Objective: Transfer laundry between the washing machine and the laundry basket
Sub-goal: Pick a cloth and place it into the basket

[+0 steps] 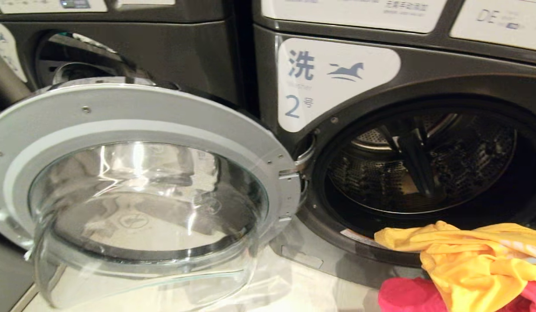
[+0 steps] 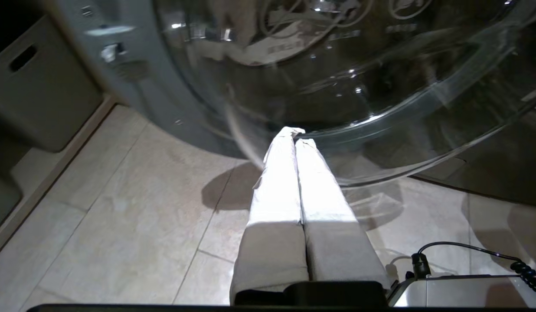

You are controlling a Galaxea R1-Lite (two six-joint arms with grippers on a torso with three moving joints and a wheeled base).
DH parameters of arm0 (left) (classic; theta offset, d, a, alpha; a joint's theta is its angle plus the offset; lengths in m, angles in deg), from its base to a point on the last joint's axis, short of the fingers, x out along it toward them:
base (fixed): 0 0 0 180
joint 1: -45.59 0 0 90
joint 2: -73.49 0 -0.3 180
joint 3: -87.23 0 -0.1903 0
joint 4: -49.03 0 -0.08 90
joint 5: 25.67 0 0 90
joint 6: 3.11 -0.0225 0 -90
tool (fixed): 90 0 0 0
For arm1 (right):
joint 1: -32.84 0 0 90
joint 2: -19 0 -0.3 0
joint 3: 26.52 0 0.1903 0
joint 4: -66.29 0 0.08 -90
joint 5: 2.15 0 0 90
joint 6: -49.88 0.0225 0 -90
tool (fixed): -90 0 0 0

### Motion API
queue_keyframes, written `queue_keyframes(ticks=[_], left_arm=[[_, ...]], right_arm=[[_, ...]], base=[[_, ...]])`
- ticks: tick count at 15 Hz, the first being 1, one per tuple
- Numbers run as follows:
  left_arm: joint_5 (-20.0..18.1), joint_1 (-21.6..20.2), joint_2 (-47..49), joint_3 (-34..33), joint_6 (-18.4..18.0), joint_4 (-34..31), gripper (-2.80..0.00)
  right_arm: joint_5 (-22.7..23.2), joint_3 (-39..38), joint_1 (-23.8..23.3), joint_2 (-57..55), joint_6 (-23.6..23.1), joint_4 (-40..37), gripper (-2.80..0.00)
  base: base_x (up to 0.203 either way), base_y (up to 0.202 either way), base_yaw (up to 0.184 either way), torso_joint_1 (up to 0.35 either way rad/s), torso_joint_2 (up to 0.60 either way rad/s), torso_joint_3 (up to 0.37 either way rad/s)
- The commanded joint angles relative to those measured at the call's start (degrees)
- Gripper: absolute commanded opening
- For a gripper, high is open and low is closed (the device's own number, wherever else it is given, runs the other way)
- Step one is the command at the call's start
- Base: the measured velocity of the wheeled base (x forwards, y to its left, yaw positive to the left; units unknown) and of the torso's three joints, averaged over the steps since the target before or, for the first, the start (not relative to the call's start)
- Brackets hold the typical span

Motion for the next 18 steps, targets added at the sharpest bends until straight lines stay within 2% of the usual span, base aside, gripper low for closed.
queue_keyframes(ticks=[1, 11, 18], left_arm=[[0.0, 0.0, 0.1, 0.0, 0.0, 0.0, -2.8], [-0.1, 0.0, 0.1, 0.0, 0.0, 0.0, -2.8], [-0.1, 0.0, 0.1, 0.0, 0.0, 0.0, -2.8]], right_arm=[[0.0, 0.0, 0.0, -0.3, -0.1, 0.2, -2.8], [0.0, 0.0, 0.0, -0.2, -0.1, -0.5, -2.8], [-0.4, 0.0, -1.0, -3.4, 0.9, -0.6, -2.8]], base=[[0.0, 0.003, -0.18, 0.007, 0.01, 0.002], [0.001, 0.006, -0.164, 0.003, 0.0, 0.003], [-0.001, 0.0, -0.009, 0.001, 0.0, 0.0]])
